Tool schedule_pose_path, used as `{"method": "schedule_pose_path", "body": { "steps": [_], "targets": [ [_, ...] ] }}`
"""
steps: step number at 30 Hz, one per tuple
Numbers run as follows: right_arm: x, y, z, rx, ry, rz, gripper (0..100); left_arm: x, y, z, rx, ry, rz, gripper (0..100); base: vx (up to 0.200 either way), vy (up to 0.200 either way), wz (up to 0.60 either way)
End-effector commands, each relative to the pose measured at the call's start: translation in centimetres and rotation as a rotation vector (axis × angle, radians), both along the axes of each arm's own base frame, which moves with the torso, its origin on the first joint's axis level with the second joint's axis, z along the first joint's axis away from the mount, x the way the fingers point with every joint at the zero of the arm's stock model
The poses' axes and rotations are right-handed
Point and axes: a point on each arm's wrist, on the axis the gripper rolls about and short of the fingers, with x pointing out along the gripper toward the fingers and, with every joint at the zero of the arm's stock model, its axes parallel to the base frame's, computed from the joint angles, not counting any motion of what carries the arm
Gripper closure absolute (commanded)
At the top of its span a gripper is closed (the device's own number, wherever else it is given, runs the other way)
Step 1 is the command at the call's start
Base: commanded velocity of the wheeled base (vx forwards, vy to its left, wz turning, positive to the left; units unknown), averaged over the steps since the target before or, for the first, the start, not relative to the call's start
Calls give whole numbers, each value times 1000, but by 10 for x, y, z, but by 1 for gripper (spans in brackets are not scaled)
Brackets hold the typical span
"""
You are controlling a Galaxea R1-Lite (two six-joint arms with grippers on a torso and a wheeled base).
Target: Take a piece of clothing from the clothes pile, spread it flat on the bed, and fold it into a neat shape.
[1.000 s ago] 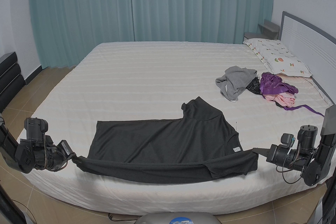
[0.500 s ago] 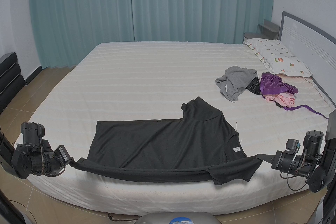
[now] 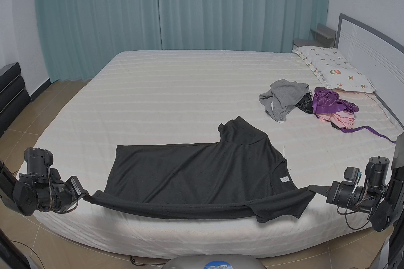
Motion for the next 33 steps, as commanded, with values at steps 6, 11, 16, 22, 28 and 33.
{"method": "schedule_pose_path", "body": {
  "steps": [6,11,16,22,28,33],
  "targets": [
    [24,1,-10,0,-20,-6,100,35,5,-13,-4,20,7,100,0,0,0],
    [44,1,-22,-2,-28,-10,100,52,6,-21,-5,24,6,100,0,0,0],
    [59,0,-26,-4,-25,-19,100,66,7,-26,-4,18,3,100,0,0,0],
    [76,0,-30,-5,-5,-22,100,82,8,-36,-3,24,-1,100,0,0,0],
    [92,-2,-43,-18,22,-49,100,99,10,-52,-4,42,-4,100,0,0,0],
    [103,-1,-56,-19,31,-49,100,115,8,-65,-2,50,-12,100,0,0,0]
  ]
}}
